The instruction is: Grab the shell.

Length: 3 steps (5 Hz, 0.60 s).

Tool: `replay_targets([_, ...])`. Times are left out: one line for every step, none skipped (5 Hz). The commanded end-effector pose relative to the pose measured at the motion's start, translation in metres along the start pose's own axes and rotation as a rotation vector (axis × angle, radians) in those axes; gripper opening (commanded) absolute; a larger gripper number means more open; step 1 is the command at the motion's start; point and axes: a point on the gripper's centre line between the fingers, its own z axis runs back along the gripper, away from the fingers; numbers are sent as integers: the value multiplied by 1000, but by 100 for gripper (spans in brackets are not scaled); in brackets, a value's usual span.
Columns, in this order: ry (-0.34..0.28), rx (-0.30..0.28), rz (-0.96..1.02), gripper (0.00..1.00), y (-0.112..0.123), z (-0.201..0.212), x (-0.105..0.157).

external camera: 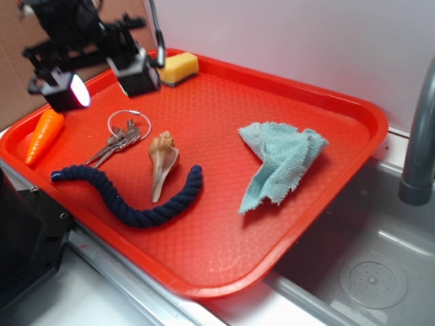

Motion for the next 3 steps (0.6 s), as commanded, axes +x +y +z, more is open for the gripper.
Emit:
replay_targets([-70,34,-11,100,-20,-50,3])
replay_targets([-76,63,-29,100,-25,-75,3])
replay_targets([-93,73,-32,100,-27,-85,1])
